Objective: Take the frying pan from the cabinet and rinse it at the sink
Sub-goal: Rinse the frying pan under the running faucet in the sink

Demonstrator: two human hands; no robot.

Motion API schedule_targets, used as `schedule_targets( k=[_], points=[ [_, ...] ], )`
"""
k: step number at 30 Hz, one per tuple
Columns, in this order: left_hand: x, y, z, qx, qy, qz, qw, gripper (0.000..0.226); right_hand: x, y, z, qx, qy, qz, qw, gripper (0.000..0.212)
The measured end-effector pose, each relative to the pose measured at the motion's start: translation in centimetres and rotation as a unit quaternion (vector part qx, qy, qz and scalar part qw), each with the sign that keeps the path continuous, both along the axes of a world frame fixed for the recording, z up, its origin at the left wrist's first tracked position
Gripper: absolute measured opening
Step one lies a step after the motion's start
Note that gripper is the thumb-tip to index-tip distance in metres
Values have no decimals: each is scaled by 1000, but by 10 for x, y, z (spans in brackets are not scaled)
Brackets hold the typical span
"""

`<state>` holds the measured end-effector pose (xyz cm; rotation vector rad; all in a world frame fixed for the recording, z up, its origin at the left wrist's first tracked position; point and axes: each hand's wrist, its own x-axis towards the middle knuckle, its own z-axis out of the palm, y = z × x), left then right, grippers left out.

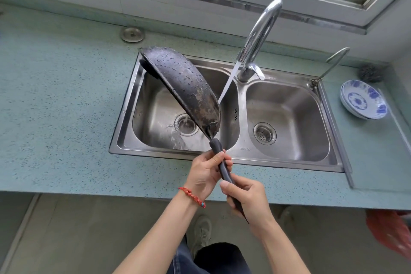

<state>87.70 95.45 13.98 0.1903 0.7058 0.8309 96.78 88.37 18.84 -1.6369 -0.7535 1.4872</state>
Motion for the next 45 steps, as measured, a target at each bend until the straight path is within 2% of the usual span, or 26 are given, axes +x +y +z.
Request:
schedule_targets(
  k=[2,4,7,12,14,17,22,30,33,37,41,45],
  points=[
    [-2,0,2,18,21,0,1000,6,1,0,1,-6,2,15,1000,22],
    [-3,0,4,32,43,12,998,9,3,2,3,-8,-12,37,999,27],
    [-4,0,9,51,96,30,994,14,5,5,9,0,-54,62,997,5],
    [-5,2,12,74,186,73,977,14,-5,7,8,44,-242,123,961,12],
    [-6,2,12,81,207,79,972,14,-6,7,6,51,-267,137,953,22],
    [-5,-3,11,90,233,72,966,13,-3,3,3,49,-231,131,963,29],
    [-2,-9,12,97,250,74,961,10,1,-2,7,17,-58,93,994,27],
    [-7,-11,16,6,138,76,987,9,-7,-2,7,-15,150,28,988,18],
    [-5,-11,11,-22,113,89,989,9,-9,-2,4,-24,173,21,984,14],
    [-3,-10,6,-10,147,74,986,11,-8,-1,1,-25,138,27,990,13],
    [-1,-10,5,19,197,61,978,13,-8,0,0,-24,83,53,995,23],
    [-4,-11,6,34,228,55,972,12,-16,-2,1,-22,64,57,996,33]
  ],
)
